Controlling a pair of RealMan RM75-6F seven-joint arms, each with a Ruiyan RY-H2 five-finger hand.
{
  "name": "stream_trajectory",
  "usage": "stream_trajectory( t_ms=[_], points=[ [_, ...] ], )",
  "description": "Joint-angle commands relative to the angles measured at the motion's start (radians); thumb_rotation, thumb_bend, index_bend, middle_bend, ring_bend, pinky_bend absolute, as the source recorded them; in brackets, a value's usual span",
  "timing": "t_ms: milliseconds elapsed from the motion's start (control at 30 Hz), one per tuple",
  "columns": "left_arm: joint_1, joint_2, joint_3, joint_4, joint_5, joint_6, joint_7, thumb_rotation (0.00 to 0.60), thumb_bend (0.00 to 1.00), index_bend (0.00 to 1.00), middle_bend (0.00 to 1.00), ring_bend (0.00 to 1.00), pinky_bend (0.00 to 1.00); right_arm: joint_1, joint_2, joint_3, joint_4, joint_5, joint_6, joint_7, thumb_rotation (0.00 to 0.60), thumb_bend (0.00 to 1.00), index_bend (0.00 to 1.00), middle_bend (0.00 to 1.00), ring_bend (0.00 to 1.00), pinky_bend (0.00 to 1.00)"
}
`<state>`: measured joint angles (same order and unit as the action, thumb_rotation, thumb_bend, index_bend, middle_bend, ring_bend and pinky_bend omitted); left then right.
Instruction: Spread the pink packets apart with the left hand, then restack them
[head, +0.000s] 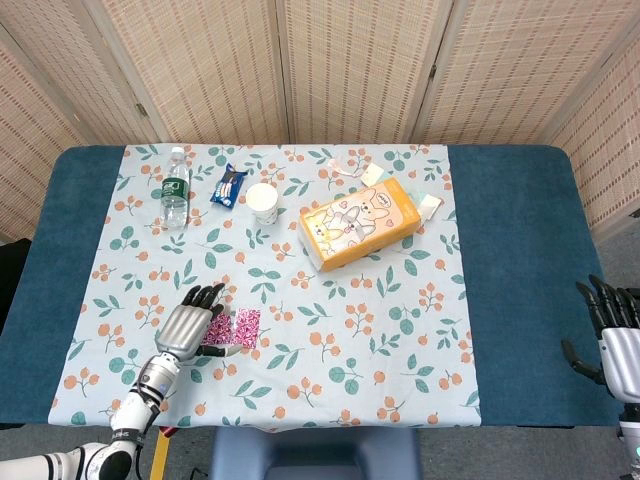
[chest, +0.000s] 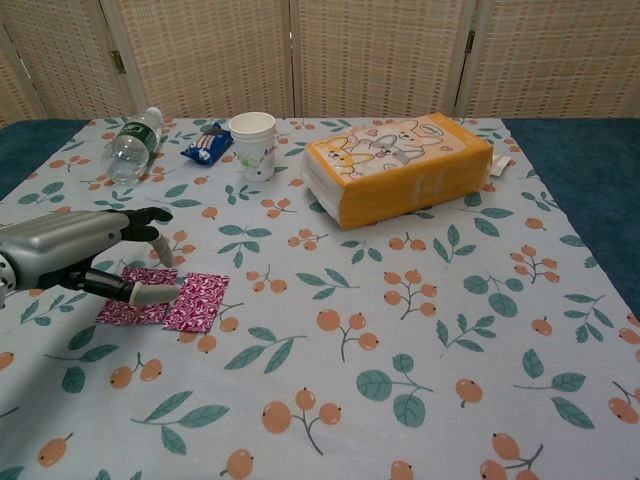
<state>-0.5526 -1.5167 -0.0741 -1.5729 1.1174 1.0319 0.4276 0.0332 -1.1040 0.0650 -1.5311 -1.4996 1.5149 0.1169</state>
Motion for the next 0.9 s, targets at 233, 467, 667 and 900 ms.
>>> stream_trajectory(
  t_ms=[233,467,667,900],
  points=[
    [-0.001,-0.005,0.003,0.052,-0.047,-0.04,-0.028,0.207,0.15,0.31,0.01,0.0,0.0,0.0,-0.001,0.0,0.002,-0.004,0.001,0.003,0.6,0.39,0.04,0.03,0.0,0.0],
    [-0.004,-0.001,0.009,0.05,-0.062,-0.056,-0.027,0.208,0.15,0.31,0.01,0.0,0.0,-0.002,-0.002,-0.001,-0.001,-0.003,0.002,0.0,0.6,0.39,0.04,0.03,0.0,0.0],
    [-0.002,0.005,0.021,0.036,-0.07,-0.054,-0.016,0.207,0.15,0.32,0.01,0.0,0.0,-0.003,-0.002,-0.001,0.0,-0.003,0.003,0.0,0.6,0.39,0.04,0.03,0.0,0.0],
    [0.01,0.019,0.043,0.011,-0.081,-0.047,0.0,0.205,0.15,0.32,0.01,0.0,0.0,-0.001,-0.003,0.0,0.003,-0.002,-0.001,0.003,0.6,0.39,0.04,0.03,0.0,0.0]
  ],
)
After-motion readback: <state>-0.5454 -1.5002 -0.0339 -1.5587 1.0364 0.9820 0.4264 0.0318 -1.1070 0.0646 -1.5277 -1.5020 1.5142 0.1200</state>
